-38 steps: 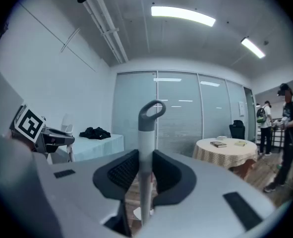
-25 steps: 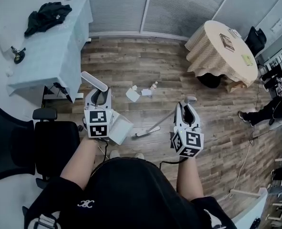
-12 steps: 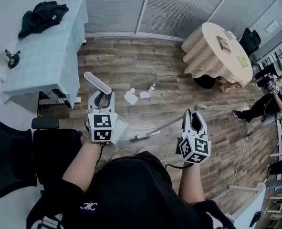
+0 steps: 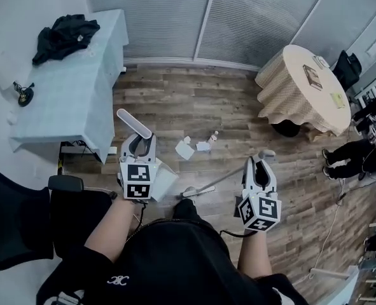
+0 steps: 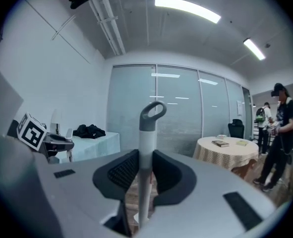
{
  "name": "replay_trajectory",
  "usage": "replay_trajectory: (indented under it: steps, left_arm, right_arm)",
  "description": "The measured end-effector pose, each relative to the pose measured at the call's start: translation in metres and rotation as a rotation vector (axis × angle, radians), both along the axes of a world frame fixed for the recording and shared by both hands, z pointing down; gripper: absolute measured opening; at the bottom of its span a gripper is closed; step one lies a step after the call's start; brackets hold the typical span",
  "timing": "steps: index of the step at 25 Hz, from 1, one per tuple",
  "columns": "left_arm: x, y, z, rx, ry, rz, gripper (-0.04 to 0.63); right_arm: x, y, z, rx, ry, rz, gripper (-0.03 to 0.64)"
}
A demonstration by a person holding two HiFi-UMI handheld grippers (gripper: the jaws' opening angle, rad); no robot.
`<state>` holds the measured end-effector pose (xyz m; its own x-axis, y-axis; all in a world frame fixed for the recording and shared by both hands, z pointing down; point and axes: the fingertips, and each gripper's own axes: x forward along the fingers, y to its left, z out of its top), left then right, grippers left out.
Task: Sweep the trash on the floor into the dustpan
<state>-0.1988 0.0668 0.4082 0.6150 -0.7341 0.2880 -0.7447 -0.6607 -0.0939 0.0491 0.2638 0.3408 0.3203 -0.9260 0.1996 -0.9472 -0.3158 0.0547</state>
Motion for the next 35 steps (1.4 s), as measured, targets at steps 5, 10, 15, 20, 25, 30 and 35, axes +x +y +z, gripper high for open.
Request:
replay_trajectory:
  steps: [5, 10, 15, 20, 25, 30, 35]
  left_arm:
    - [0.022, -0.04, -0.003, -0.014, -0.023, -0.061, 0.107]
    - [0.046, -0.073, 0.007, -0.038, -0.043, -0.125, 0.107]
    - [0.075, -0.099, 0.009, -0.037, -0.04, -0.16, 0.107]
    - [0.095, -0.128, 0.003, -0.03, -0.033, -0.206, 0.107]
    - [0.117, -0.152, 0.001, -0.024, -0.031, -0.214, 0.107]
    - [0.146, -0.185, 0.003, -0.019, -0.035, -0.182, 0.107]
    - [0.167, -0.225, 0.013, -0.026, -0.046, -0.135, 0.107]
  right_arm:
    - [0.026, -0.036, -0.008, 0.029, -0.017, -0.07, 0.095]
    - [0.071, -0.068, 0.001, 0.043, -0.033, -0.107, 0.095]
    - [0.111, -0.098, 0.015, 0.029, -0.018, -0.132, 0.095]
    - [0.144, -0.129, 0.017, 0.017, 0.011, -0.169, 0.095]
    - [0.17, -0.147, 0.02, 0.003, 0.033, -0.178, 0.095]
    - [0.193, -0.164, 0.024, -0.016, 0.036, -0.145, 0.095]
    - [0.205, -0.186, 0.032, -0.039, 0.02, -0.088, 0.095]
